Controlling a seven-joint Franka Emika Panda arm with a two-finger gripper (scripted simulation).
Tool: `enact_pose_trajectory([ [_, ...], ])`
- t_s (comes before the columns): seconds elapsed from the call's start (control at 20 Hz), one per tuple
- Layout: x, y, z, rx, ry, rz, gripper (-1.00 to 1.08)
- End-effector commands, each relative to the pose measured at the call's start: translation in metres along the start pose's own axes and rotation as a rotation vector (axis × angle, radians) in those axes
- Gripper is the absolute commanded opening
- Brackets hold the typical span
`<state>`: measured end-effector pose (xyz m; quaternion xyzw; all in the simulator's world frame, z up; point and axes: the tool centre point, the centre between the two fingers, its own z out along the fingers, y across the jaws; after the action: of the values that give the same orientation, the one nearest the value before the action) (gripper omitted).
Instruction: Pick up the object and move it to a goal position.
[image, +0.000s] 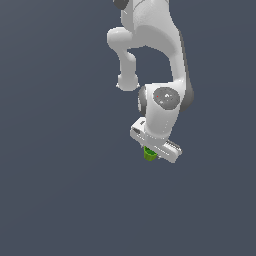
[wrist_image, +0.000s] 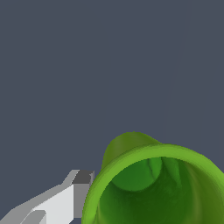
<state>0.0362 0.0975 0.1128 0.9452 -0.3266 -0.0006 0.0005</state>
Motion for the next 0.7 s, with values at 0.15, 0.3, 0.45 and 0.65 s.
enact_pose_trajectory([
  [0.15, -0.034, -0.046, -0.041, 0.001, 0.002, 0.001, -1.0],
  [0.3, -0.051, -0.069, -0.061, 0.001, 0.002, 0.001, -1.0],
  [0.45, -0.064, -0.088, -0.077, 0.001, 0.002, 0.001, -1.0],
  [0.65, -0.075, -0.106, -0.091, 0.001, 0.001, 0.001, -1.0],
])
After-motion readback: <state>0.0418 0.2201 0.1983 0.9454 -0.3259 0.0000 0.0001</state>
